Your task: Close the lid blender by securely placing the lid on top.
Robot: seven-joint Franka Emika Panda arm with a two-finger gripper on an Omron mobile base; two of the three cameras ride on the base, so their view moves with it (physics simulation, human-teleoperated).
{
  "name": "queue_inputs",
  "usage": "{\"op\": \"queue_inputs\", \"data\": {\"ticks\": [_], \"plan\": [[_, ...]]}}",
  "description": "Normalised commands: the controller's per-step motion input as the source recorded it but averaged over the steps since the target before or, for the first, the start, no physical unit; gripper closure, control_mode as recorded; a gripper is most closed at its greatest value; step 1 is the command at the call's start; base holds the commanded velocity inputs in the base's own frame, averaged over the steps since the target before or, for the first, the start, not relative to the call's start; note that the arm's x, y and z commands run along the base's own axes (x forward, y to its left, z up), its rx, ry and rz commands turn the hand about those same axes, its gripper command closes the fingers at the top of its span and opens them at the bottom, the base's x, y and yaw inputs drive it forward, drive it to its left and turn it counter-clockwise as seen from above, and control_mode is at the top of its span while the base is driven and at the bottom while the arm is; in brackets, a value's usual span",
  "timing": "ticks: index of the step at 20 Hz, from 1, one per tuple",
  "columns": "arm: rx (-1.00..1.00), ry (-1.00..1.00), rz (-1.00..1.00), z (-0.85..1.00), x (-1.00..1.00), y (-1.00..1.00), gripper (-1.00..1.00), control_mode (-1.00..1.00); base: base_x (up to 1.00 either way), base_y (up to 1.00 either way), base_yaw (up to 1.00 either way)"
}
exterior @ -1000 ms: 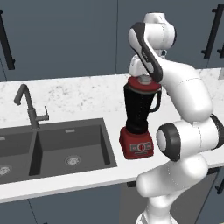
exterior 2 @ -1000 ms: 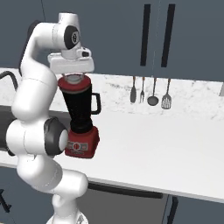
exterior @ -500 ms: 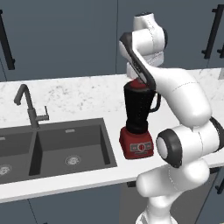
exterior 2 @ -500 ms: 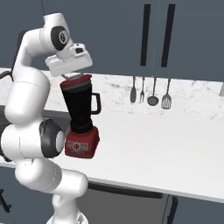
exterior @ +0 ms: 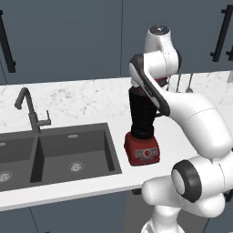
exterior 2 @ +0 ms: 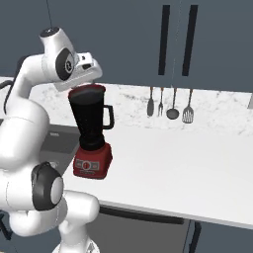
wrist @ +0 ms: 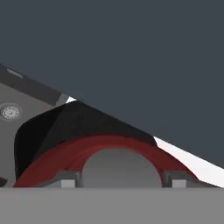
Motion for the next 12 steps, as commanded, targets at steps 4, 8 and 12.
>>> {"op": "queue_inputs", "data": {"ticks": [4, 8, 12], "plan": [[0.18, -0.31, 0.11, -0.96, 0.00, 0.00, 1.00, -1.00, 0.00, 0.00, 0.00], [0.18, -0.32, 0.10, -0.75, -0.01, 0.00, 1.00, -1.00, 0.00, 0.00, 0.00], [0.18, -0.32, 0.07, -0.07, -0.20, 0.00, 1.00, -1.00, 0.00, 0.00, 0.00]]}}
